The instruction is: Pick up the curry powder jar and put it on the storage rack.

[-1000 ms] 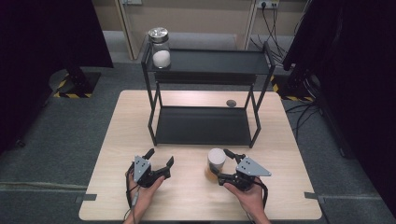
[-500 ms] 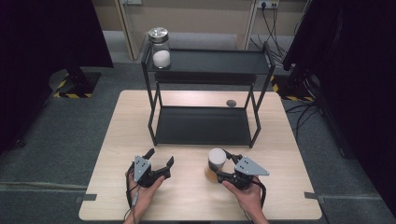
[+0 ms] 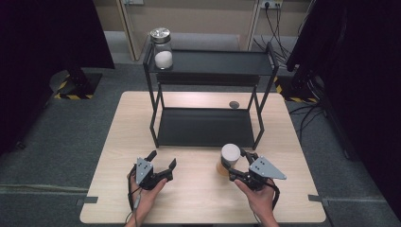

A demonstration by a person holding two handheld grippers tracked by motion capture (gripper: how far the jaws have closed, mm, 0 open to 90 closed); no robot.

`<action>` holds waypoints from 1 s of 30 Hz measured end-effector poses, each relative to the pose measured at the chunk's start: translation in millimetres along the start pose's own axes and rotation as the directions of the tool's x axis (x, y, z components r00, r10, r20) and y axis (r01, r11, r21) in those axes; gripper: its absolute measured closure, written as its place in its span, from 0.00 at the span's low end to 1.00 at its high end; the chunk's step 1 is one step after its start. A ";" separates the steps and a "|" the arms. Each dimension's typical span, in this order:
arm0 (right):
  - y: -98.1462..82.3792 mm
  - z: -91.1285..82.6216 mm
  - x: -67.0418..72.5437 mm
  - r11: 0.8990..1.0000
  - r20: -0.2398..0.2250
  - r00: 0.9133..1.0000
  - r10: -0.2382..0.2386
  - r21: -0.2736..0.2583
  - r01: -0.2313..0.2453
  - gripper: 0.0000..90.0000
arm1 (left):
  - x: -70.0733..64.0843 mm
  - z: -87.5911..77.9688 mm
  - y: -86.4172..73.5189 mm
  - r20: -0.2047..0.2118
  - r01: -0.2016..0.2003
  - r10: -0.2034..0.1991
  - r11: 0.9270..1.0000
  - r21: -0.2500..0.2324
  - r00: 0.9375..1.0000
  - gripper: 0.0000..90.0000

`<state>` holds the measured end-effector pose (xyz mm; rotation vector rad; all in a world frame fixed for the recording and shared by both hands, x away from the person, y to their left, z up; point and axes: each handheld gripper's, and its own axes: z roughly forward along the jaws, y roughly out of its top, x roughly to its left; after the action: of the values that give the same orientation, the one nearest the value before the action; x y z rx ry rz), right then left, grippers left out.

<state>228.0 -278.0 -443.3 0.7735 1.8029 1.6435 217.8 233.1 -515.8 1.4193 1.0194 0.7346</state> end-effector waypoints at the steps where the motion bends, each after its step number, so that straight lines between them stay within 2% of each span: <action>1: 2.3 -1.4 -0.4 1.000 0.010 1.000 -0.006 -0.002 0.006 0.38 | -0.3 0.0 -0.1 0.000 -0.002 0.002 1.000 -0.001 1.000 0.14; 4: 7.6 -4.6 -1.9 1.000 0.034 0.999 -0.013 -0.016 0.013 0.38 | -0.9 0.2 0.2 0.001 -0.009 0.009 1.000 0.001 1.000 0.14; 8: 14.1 -8.2 -4.3 0.999 0.060 0.998 -0.022 -0.042 0.025 0.38 | 0.1 0.0 -0.2 -0.001 0.005 -0.005 1.000 -0.001 1.000 0.14; 30: 47.9 -14.2 -16.5 0.986 0.172 0.985 -0.009 -0.162 0.037 0.38 | -0.6 -0.2 -0.4 -0.003 0.000 0.000 1.000 -0.002 1.000 0.14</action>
<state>230.3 -296.1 -393.9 0.7902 1.5317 1.6347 217.3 232.6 -516.1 1.4164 1.0206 0.7374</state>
